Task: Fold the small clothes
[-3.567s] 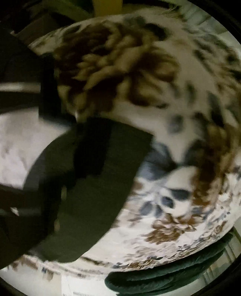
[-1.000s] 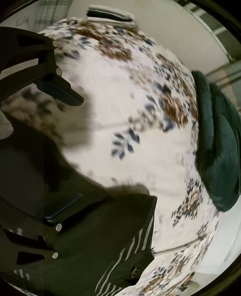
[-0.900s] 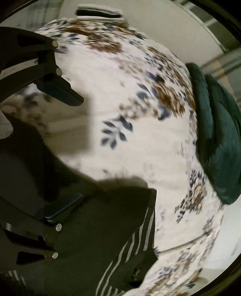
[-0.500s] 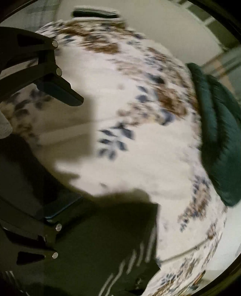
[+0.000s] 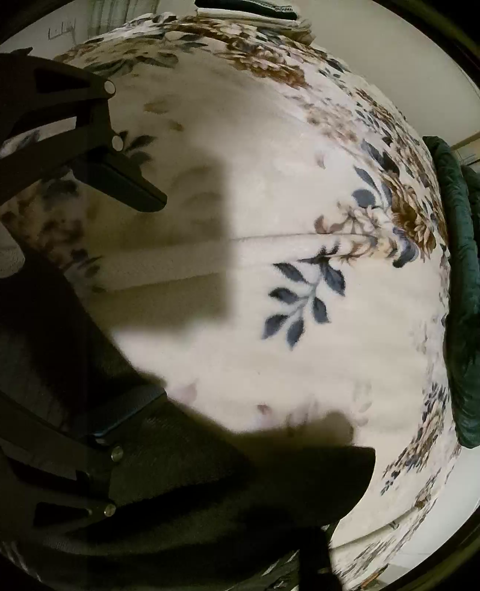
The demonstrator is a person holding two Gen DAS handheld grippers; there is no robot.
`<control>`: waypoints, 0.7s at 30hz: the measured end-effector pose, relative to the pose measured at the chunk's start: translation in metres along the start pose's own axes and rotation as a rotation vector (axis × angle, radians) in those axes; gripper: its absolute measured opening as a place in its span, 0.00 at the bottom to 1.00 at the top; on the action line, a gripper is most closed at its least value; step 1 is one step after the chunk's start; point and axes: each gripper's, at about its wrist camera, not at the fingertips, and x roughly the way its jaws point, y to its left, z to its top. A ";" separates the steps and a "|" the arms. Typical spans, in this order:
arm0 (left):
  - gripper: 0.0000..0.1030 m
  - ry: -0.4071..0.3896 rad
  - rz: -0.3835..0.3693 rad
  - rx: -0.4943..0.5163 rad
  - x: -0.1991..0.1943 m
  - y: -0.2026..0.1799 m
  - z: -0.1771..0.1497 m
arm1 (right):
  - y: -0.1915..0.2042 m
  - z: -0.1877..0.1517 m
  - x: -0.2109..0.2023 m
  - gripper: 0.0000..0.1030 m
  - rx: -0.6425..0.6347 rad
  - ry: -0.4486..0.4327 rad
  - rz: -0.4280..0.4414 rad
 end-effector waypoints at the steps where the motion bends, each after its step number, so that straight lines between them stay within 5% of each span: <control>1: 0.93 0.000 -0.001 0.001 0.001 0.000 0.000 | -0.007 0.004 -0.004 0.02 0.041 -0.024 -0.016; 5: 0.93 0.010 -0.006 -0.007 0.003 0.004 0.000 | -0.038 0.012 -0.009 0.02 0.160 -0.061 -0.106; 8: 0.93 0.013 0.000 -0.001 0.001 0.008 0.005 | -0.057 0.009 -0.009 0.03 0.262 -0.028 -0.077; 10: 0.93 0.005 -0.002 -0.002 -0.005 0.015 0.009 | -0.068 -0.003 -0.023 0.18 0.338 -0.054 -0.043; 11: 0.93 -0.002 -0.005 -0.005 -0.009 0.018 0.010 | -0.077 -0.017 -0.038 0.34 0.402 -0.087 0.007; 13: 0.93 -0.023 -0.012 -0.003 -0.019 0.023 0.016 | -0.088 -0.047 -0.064 0.45 0.491 -0.152 0.055; 15: 0.93 -0.045 -0.017 0.006 -0.027 0.023 0.022 | -0.103 -0.091 -0.096 0.45 0.584 -0.215 0.051; 21: 0.93 -0.105 -0.037 0.060 -0.043 0.007 0.040 | -0.150 -0.237 -0.181 0.50 0.789 -0.289 -0.303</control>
